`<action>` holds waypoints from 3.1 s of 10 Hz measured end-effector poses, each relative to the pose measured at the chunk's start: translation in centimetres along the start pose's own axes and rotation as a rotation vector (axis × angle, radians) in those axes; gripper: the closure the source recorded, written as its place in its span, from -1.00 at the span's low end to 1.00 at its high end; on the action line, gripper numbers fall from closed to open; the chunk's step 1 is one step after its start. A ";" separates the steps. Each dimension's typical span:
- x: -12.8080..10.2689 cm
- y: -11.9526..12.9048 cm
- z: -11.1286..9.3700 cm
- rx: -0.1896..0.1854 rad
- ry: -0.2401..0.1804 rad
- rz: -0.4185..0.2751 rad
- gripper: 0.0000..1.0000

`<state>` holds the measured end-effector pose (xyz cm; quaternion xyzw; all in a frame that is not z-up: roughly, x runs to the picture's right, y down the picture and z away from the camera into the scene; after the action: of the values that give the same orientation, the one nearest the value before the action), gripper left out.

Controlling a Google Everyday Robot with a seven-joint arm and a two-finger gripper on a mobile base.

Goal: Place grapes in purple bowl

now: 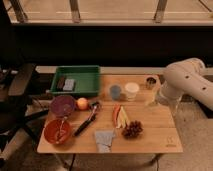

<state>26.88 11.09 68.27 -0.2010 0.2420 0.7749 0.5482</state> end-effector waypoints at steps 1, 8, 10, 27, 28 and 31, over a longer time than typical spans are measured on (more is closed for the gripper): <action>0.7 0.2 0.7 -0.015 0.027 0.007 -0.60; 2.6 1.2 2.6 -0.294 0.080 0.060 -0.60; 2.8 1.1 2.9 -0.281 0.078 0.067 -0.60; 4.6 6.8 18.5 -0.261 0.193 0.016 0.16; 4.6 6.6 18.5 -0.259 0.195 0.018 0.40; 4.6 6.8 18.0 -0.260 0.185 0.014 0.92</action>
<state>18.10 23.36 81.13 -0.3392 0.1903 0.7816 0.4876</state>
